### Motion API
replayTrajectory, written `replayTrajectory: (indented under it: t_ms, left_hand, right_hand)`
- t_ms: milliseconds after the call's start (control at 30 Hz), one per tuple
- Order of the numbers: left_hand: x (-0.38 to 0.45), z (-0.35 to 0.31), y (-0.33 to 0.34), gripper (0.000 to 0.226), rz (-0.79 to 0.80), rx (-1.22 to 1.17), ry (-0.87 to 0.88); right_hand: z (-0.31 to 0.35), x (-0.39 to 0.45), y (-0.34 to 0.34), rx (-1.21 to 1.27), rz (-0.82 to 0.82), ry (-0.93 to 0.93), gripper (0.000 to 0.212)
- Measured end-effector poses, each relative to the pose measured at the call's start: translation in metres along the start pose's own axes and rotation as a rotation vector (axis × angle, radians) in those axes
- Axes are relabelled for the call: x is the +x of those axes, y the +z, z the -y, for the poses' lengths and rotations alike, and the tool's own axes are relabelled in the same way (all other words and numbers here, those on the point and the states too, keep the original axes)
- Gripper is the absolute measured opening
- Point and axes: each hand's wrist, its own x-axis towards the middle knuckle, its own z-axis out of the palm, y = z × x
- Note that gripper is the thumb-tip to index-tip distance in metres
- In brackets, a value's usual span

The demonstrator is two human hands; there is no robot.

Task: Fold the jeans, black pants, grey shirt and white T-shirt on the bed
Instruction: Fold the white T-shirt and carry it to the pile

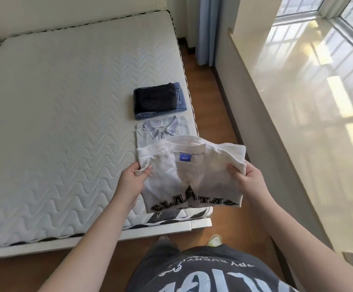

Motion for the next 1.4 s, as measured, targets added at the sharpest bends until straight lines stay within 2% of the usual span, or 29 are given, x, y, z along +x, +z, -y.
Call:
replayTrajectory:
  t_ms: [300, 533, 800, 1033, 1267, 1400]
  left_hand:
    - [0.017, 0.008, -0.025, 0.016, -0.137, -0.027, 0.002]
    - [0.064, 0.019, -0.066, 0.012, -0.156, -0.021, -0.046]
    - [0.140, 0.019, -0.112, 0.010, -0.111, 0.082, -0.066]
    - [0.198, 0.025, -0.104, 0.013, -0.137, 0.120, -0.065]
    - [0.263, 0.047, -0.090, 0.013, -0.160, 0.191, -0.122]
    - [0.302, 0.058, -0.085, 0.013, -0.161, 0.225, -0.136]
  right_hand:
    - [-0.001, 0.051, 0.037, -0.020, 0.167, 0.021, 0.009]
    - [-0.004, 0.079, 0.088, -0.128, 0.144, 0.013, 0.015]
    - [-0.014, 0.144, 0.132, -0.125, 0.067, -0.011, 0.014]
    - [-0.036, 0.197, 0.145, -0.110, 0.083, 0.055, 0.011]
    - [-0.063, 0.261, 0.153, -0.154, 0.201, 0.163, 0.013]
    - [-0.063, 0.300, 0.163, -0.188, 0.184, 0.164, 0.014]
